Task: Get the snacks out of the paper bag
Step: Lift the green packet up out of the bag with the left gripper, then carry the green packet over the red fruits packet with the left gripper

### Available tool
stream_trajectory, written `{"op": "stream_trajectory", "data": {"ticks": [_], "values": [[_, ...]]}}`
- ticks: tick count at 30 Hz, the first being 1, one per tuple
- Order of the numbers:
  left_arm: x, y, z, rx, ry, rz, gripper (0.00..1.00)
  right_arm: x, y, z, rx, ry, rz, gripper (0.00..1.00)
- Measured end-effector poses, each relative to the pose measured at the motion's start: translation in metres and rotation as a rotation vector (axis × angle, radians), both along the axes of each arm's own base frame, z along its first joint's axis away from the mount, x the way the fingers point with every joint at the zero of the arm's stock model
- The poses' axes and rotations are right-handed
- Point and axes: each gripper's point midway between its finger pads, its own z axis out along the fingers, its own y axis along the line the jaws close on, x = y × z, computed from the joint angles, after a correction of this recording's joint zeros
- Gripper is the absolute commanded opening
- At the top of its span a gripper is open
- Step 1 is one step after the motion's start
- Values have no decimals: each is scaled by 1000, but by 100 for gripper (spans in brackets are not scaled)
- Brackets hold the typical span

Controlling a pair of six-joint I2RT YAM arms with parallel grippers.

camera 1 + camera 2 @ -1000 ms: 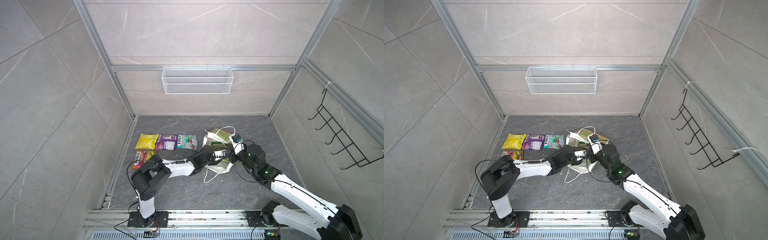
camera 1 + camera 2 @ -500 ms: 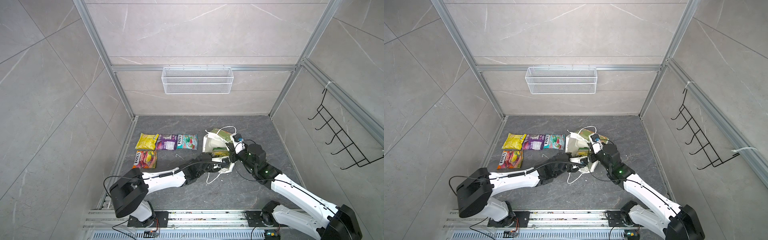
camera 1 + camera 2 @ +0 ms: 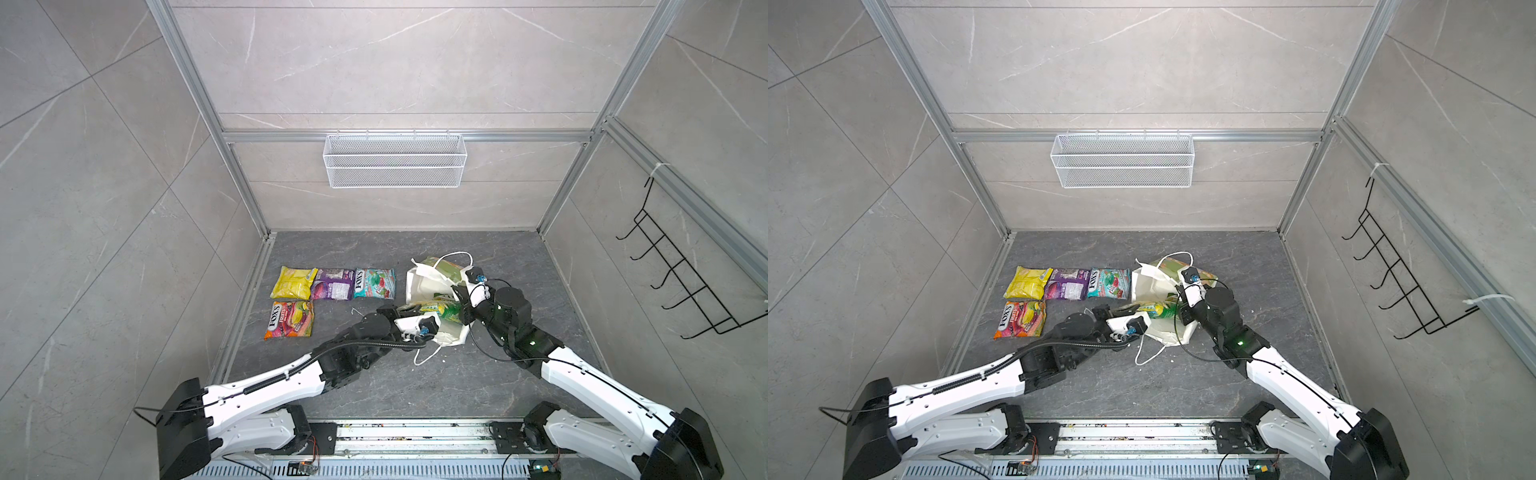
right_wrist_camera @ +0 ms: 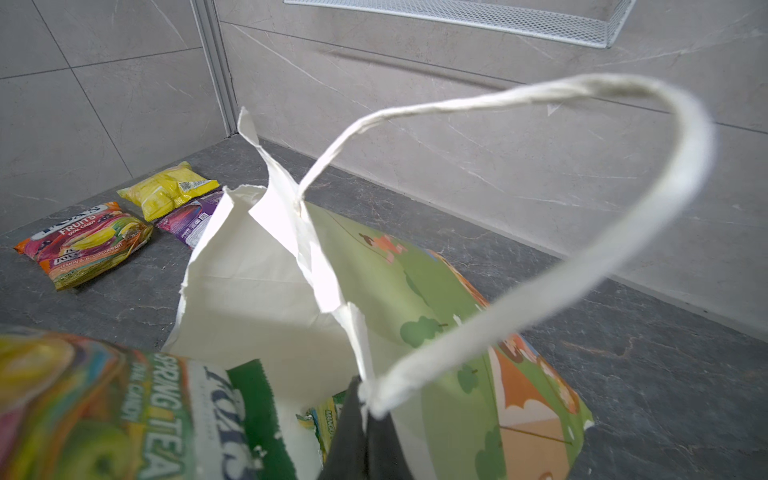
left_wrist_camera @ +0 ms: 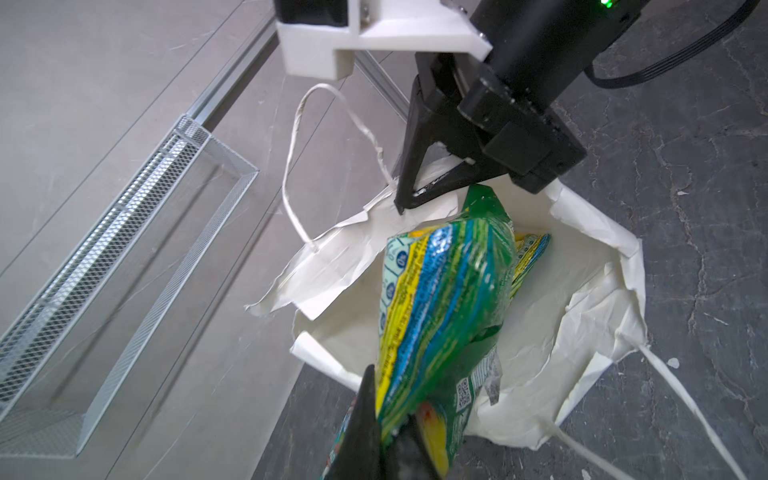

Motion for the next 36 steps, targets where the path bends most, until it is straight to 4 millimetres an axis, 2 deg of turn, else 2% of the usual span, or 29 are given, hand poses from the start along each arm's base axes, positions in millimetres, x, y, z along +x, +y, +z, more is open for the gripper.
{"op": "stream_trajectory", "data": {"ticks": [5,8,13,19,23,30,36], "values": [[3,35,20,-22,-29,120,0,2,0,0,2,-4,-3,0],[13,61,32,-53,-48,247,0,5,1,-4,-2,4,-4,0],[30,103,40,-77,-11,468,0,10,2,-9,-6,9,-9,0],[48,132,47,-120,108,700,0,11,2,-8,1,4,-5,0],[64,147,27,-125,240,885,0,13,-1,-7,1,4,-13,0],[78,178,-46,-1,469,1207,0,12,-1,-5,5,-3,-14,0],[85,201,-94,53,616,1369,0,11,-2,-1,11,-13,-14,0]]}}
